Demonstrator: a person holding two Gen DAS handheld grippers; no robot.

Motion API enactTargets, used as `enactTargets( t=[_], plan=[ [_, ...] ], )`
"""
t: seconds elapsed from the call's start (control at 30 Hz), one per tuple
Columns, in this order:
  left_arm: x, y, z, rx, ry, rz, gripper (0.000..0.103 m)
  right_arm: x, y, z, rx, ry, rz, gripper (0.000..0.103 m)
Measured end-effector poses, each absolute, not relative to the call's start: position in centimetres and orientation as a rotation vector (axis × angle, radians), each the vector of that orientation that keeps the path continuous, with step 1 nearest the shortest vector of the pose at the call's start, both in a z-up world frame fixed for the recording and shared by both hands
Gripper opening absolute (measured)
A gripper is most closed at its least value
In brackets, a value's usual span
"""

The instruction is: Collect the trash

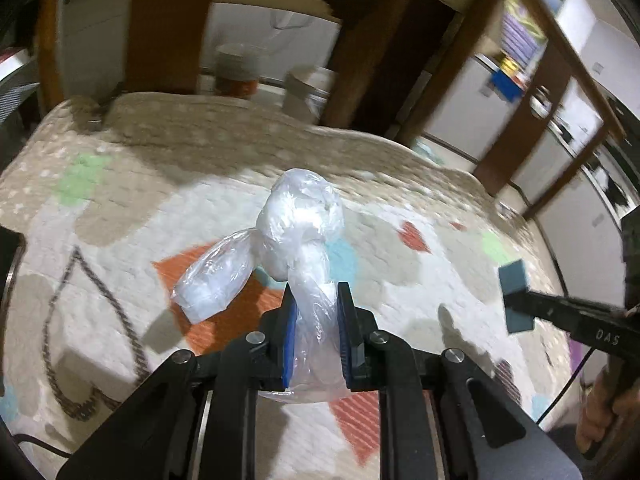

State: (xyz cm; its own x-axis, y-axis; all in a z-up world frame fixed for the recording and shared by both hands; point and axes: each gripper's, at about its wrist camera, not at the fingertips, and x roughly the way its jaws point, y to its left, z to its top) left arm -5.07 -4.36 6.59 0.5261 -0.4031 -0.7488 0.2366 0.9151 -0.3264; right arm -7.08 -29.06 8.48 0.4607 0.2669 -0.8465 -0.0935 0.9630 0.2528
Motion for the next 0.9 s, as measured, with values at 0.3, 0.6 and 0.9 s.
enactTargets(
  t=[0.3,0.6,0.9],
  plan=[
    [-7.1,-9.4,4.9,-0.124,1.047,-0.557,0.016,-12.6,-35.3,4.1,0.379,1.161,0.089,0.016],
    [-6.3,-9.0,3.3,-0.136,1.084,-0.536,0.032,-12.9,-33.9,2.7,0.313,1.116,0.042,0.049],
    [-6.3,-9.3,3.1,-0.131,1.071,-0.543,0.044,-13.6,-31.5,2.4,0.125,1.078,0.051,0.053]
  ],
)
